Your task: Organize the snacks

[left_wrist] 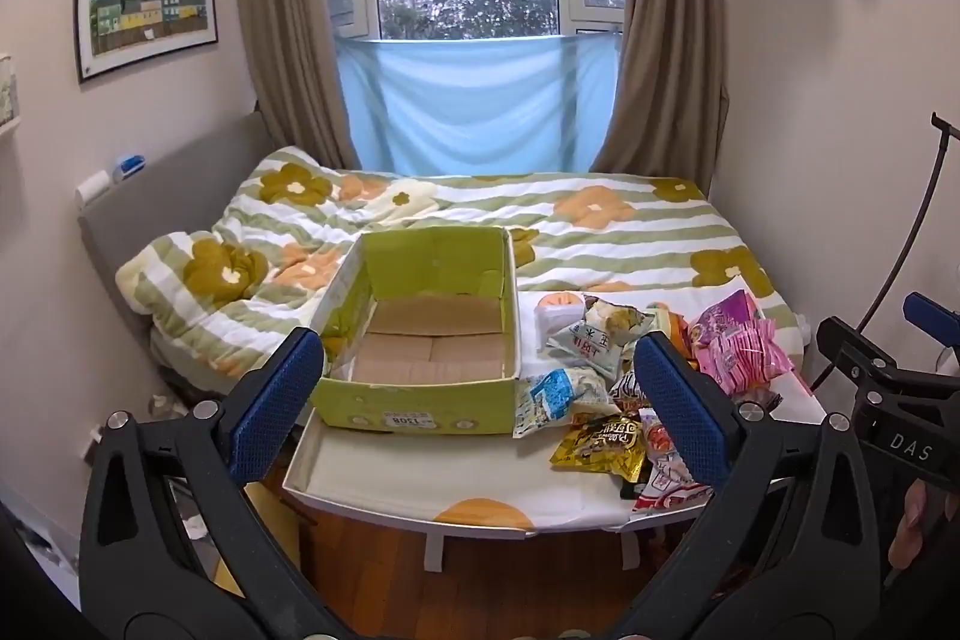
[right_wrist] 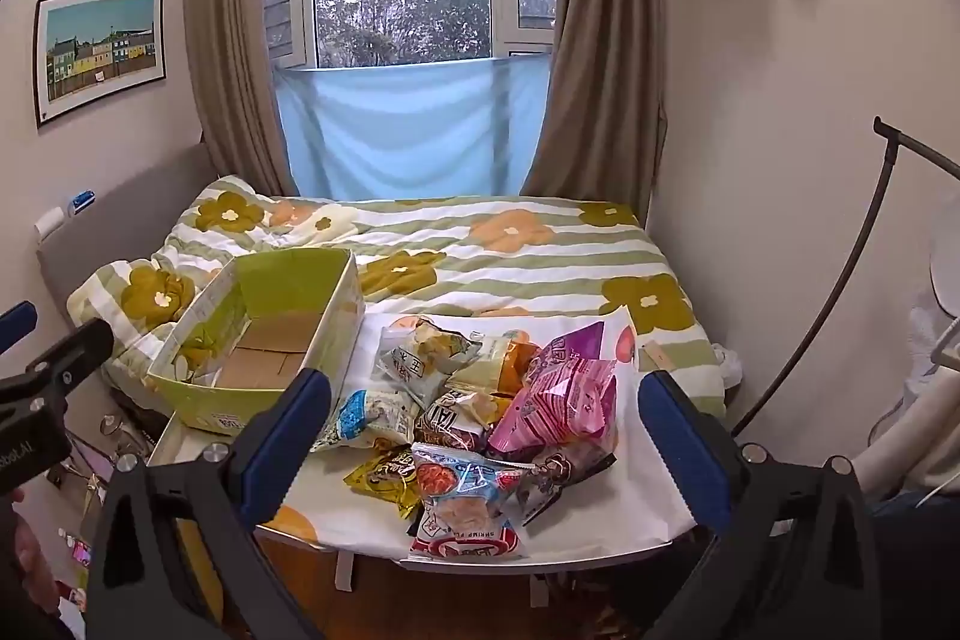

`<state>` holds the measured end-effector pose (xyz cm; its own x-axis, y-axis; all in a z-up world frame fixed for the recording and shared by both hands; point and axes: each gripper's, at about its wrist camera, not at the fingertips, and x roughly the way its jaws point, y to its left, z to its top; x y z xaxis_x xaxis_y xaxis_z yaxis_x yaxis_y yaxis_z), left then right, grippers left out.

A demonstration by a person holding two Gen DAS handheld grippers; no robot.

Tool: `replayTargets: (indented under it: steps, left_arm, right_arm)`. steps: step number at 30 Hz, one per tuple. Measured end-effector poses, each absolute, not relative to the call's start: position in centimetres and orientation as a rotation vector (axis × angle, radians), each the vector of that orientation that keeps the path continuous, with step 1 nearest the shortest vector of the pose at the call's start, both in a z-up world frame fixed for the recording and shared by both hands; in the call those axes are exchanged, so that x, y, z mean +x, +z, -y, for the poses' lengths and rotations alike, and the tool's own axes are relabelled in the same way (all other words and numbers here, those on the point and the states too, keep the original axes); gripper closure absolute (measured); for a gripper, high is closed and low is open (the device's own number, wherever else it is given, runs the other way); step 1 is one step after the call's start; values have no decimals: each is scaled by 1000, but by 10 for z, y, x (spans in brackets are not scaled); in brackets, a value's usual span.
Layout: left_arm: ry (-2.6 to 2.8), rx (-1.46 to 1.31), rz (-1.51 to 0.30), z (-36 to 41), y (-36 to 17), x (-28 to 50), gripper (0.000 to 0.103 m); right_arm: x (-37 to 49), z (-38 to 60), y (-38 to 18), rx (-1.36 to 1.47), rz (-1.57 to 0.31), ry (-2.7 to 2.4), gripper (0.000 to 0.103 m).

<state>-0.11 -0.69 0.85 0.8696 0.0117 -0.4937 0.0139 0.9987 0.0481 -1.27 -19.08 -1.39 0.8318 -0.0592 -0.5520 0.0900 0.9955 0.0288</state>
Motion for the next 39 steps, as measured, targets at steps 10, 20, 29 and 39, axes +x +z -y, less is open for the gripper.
replayTargets:
  steps: [10,20,29,39]
  left_arm:
    - [22,49,-517,7,8,1,0]
    - [17,41,-531,5,8,7,0]
    - [-8,30,-550,5,5,17,0]
    - [-26,43,-556,9,3,23,0]
  right_arm:
    - [-6,188,-20,45,-592,-90,1]
    - [0,189,-23,38,-600,-104,1]
    - [4,187,-23,42,-603,-96,1]
    - [6,190,-25,50,-606,-106,1]
